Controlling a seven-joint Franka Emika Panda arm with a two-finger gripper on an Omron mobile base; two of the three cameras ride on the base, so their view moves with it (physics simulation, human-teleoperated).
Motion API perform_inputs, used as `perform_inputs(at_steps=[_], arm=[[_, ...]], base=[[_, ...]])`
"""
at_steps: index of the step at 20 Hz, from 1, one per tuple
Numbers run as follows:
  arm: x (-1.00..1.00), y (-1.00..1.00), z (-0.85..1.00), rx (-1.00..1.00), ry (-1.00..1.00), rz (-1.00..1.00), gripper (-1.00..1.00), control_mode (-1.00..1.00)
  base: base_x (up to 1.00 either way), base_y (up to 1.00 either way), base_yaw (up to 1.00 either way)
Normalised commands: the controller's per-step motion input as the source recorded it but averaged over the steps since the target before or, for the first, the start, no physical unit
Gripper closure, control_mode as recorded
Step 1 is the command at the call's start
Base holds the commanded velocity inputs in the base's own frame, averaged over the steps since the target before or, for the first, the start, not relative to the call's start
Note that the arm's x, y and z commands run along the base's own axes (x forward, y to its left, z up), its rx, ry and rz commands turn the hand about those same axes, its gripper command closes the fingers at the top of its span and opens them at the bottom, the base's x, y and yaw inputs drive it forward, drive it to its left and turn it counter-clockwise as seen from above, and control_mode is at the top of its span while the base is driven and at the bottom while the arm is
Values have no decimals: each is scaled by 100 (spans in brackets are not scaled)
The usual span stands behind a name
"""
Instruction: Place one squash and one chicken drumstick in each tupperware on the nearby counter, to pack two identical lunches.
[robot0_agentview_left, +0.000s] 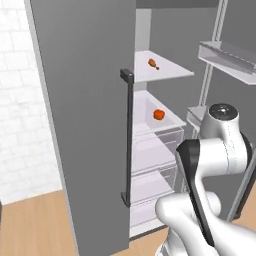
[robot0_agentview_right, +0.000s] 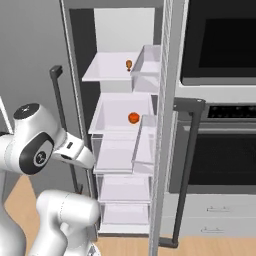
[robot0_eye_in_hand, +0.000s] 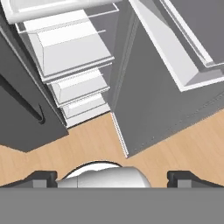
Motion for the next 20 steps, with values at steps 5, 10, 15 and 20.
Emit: perform_inputs(at_steps=[5,10,15,20], arm=[[0,0,0,0,0,0,-100,100],[0,0,0,0,0,0,-100,100],[0,0,0,0,0,0,-100,100],[0,0,0,0,0,0,-100,100]], base=[[56,-20,-12],[68,-1,-4],[58,-17,0],[37,-23,0]])
